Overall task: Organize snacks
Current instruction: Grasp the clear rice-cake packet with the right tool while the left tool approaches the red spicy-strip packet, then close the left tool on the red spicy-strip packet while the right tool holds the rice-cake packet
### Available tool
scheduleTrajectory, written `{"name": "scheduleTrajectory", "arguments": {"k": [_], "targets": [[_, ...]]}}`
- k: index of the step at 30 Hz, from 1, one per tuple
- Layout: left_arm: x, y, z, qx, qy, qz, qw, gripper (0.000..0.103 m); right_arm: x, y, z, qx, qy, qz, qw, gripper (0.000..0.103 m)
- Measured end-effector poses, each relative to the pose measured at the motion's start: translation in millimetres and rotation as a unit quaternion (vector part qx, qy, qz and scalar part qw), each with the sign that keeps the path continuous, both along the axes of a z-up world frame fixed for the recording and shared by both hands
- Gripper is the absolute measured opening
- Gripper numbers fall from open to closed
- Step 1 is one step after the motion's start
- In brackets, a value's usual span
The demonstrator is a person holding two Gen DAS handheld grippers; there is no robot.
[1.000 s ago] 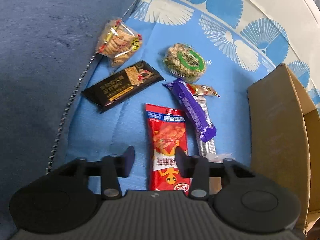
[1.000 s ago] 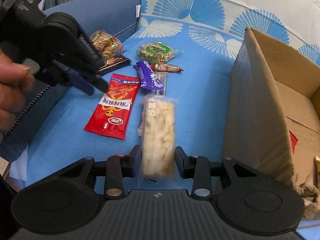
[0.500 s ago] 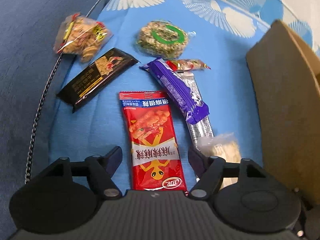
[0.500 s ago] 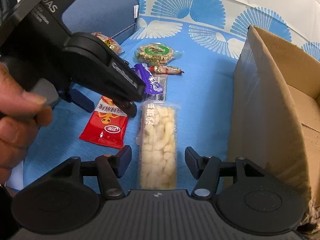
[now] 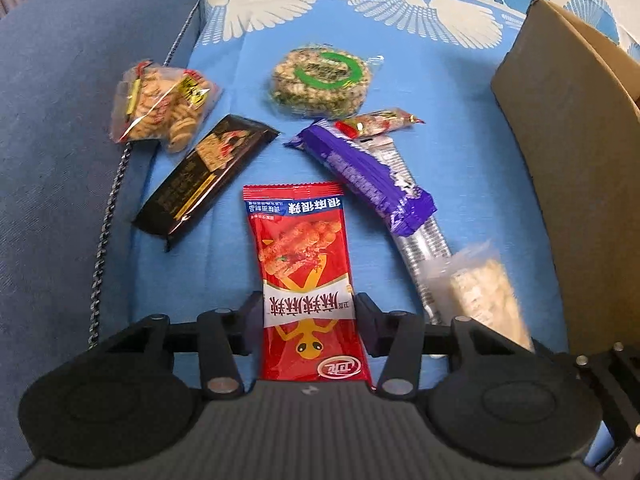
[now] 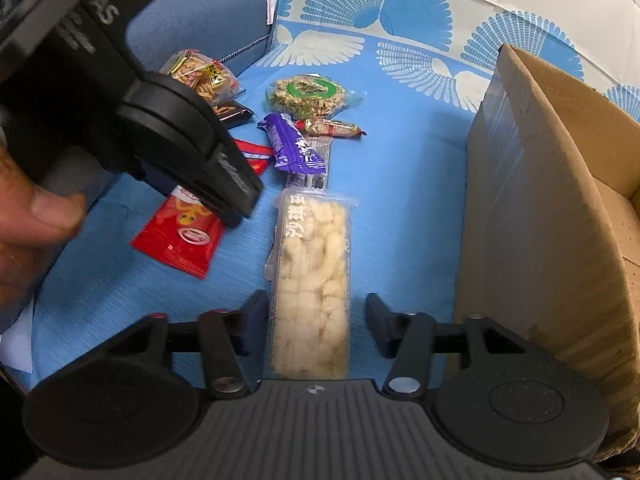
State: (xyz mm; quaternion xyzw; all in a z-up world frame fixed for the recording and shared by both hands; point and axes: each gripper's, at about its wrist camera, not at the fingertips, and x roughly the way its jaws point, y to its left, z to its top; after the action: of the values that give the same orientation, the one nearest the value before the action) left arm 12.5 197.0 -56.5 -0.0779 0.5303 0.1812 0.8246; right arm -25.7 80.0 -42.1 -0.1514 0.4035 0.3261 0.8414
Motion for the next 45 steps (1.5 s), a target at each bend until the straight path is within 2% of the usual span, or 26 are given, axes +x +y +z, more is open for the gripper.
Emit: {"name": "scheduleTrajectory", "arguments": {"k": [2,6,12,28,36,45], "targets": [[-6,5,4,-0.005,-0.003,0.004,1.0000,0.053,0,-1,1,0.002,0.001,0.001,1.000,0.038],[-20,15,10,-0.011,-0.004,0.011,0.9999,0.053,-1,-5,6,0.015,0.005,-0.002,1.000,0.038],[-20,16,2,-0.013,0.010,0.010,0.9998,0.054,-2,-9,11,0.024,0.016,-0.002,1.000,0.038],[-12,16,-2,-0.012,0.008,0.018,0.9997,0.067,3,-6,5,0.025,0.022,-0.003,0.999,0.049],[-13,18,-2,-0.016,0.002,0.022,0.9996,0.067,2,-5,4,0.023,0.018,-0.002,1.000,0.049],[-14,20,-1,-0.011,-0.005,0.018,0.9998,0.057,1,-4,2,0.015,0.013,0.001,1.000,0.047]]}}
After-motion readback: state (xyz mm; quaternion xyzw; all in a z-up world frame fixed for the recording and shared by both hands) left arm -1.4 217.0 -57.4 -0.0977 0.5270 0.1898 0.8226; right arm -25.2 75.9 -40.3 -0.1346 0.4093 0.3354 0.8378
